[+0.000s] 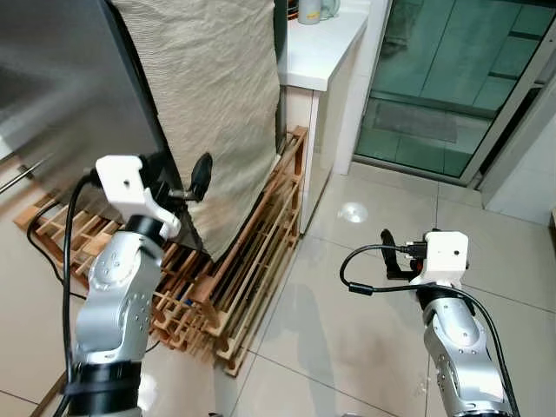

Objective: Restocking fridge

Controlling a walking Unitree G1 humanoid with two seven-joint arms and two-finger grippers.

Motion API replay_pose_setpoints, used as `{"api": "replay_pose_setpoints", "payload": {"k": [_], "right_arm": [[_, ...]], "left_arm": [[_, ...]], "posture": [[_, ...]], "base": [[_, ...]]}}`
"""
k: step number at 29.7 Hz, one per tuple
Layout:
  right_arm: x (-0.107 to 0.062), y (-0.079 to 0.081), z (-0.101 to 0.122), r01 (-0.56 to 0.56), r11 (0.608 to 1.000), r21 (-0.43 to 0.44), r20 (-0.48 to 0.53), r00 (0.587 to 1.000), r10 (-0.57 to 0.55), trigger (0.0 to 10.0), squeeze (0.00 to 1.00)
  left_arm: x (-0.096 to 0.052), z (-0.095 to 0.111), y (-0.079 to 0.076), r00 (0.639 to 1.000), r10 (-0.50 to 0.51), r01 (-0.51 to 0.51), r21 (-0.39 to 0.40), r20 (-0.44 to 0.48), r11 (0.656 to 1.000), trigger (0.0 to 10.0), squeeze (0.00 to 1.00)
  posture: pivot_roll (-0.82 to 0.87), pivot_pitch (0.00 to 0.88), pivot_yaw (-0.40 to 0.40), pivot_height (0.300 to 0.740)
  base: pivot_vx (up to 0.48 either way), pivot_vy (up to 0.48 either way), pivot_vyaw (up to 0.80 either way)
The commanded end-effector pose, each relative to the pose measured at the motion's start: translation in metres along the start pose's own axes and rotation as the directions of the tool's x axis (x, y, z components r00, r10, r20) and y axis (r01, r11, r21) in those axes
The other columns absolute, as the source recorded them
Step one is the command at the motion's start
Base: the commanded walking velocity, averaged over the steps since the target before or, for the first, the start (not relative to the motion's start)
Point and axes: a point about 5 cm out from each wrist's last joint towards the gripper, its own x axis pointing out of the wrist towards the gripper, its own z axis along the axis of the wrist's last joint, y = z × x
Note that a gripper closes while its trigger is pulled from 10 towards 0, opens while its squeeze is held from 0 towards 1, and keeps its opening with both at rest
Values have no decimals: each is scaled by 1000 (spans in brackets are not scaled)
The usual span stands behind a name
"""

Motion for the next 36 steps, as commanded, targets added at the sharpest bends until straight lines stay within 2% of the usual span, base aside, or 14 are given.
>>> {"api": "replay_pose_setpoints", "payload": {"k": [1,8,12,15,18,19,20,21,22,23,25,30,33,36], "right_arm": [[2,2,1,-3,1000,-3,11,1000,3,10000,0],[5,2,4,5,1000,-5,21,1000,-4,10000,0],[8,0,6,8,1000,-5,27,1000,-8,10000,0],[11,1,6,0,1000,-6,24,1000,0,10000,0],[13,4,7,-12,1000,-7,27,1000,13,10000,0],[14,5,7,-14,1000,-7,28,999,15,10000,0],[14,5,7,-14,1000,-7,28,999,15,10000,0],[14,6,8,-16,1000,-7,31,999,17,10000,0],[15,7,8,-17,1000,-7,32,999,17,10000,0],[15,7,8,-17,1000,-7,32,999,17,10000,0],[12,9,8,-17,1000,-6,38,999,18,10000,0],[7,9,4,-23,1000,-8,25,999,24,10000,0],[-14,5,-17,-30,999,-17,-98,995,28,10000,0],[-33,-20,-45,95,993,-75,-250,962,-111,10000,0]], "left_arm": [[7,-4,-1,1000,16,-16,-12,-26,1000,10000,0],[26,-8,-20,997,-72,70,-58,-40,996,10000,0],[40,-15,-45,950,-302,294,-94,-83,951,10000,0],[49,-22,-82,836,-539,528,-120,-98,841,10000,0],[55,-21,-119,732,-680,663,-178,-51,727,10000,0],[56,-19,-131,706,-708,688,-216,-21,693,10000,0],[56,-19,-131,706,-708,688,-216,-21,693,10000,0],[52,-11,-163,606,-795,776,-242,33,582,10000,0],[47,-9,-180,539,-841,826,-221,45,518,10000,0],[47,-9,-180,539,-841,826,-221,45,518,10000,0],[30,-2,-211,398,-911,901,-230,104,367,10000,0],[31,-3,-208,398,-910,902,-232,115,365,10000,0],[33,-9,-173,495,-867,856,-207,60,474,10000,0],[29,-11,-144,567,-823,809,-200,22,552,10000,0]], "posture": [[-61,0,45,740],[-75,0,53,740],[-68,0,43,740],[-60,0,33,740],[-68,0,36,740],[-68,0,36,740],[-68,0,36,740],[-83,0,45,740],[-88,0,48,740],[-88,0,48,740],[-104,0,58,740],[-106,0,58,740],[-92,0,50,740],[-83,0,47,740]], "base": [[0,0,0],[0,0,0],[0,0,0],[0,0,0],[0,0,0],[0,0,0],[0,0,0],[0,0,0],[0,0,0],[0,0,0],[0,0,0],[0,0,0],[0,0,0],[0,0,0]]}}
